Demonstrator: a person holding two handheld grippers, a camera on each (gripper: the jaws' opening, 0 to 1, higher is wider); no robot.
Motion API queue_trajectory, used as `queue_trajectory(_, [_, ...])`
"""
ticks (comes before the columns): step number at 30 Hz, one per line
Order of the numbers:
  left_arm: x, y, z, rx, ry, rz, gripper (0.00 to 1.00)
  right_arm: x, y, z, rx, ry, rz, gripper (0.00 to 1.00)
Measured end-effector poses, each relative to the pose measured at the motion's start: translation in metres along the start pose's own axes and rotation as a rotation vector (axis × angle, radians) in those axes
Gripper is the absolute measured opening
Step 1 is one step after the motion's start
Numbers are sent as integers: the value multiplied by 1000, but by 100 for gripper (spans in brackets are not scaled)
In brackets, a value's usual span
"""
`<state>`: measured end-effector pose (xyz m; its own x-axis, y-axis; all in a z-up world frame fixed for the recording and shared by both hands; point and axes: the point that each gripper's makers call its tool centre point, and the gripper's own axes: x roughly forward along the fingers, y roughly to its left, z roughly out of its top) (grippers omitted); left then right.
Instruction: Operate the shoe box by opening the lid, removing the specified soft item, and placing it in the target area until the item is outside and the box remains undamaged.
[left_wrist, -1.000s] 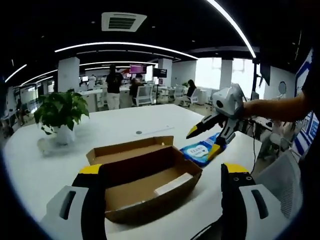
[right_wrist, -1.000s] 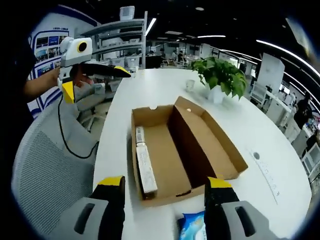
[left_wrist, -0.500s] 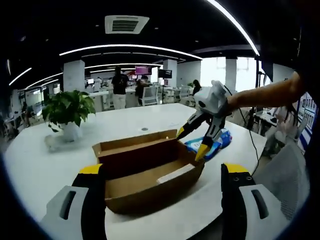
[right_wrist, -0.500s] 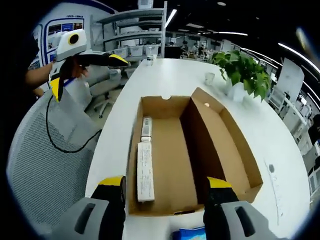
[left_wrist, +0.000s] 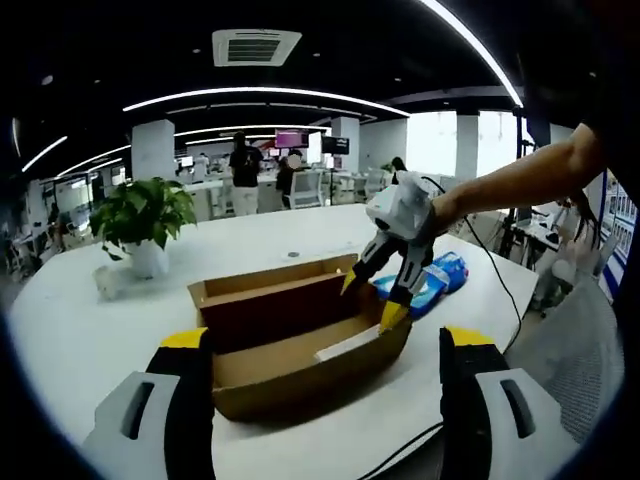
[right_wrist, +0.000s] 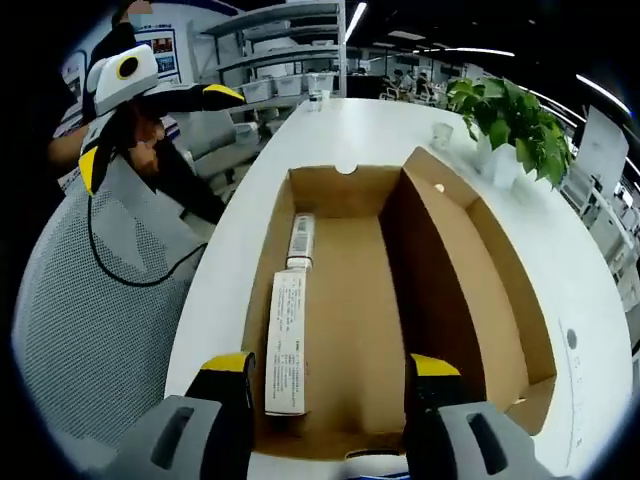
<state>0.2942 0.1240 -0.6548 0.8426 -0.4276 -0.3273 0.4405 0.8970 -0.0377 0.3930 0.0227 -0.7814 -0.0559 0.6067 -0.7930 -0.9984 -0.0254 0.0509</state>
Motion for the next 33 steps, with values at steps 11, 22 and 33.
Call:
queue_trajectory(11, [-1, 9, 5, -19, -50, 48, 95, 17, 4, -2, -13, 24, 24, 50])
queue_trajectory(22, [1, 10, 0, -27, -42, 43, 96, 19, 7, -3, -105, 55, 1, 40])
queue_trajectory(33, [1, 11, -2, -30, -40, 43, 96, 25, 17, -3, -170, 75, 5, 15])
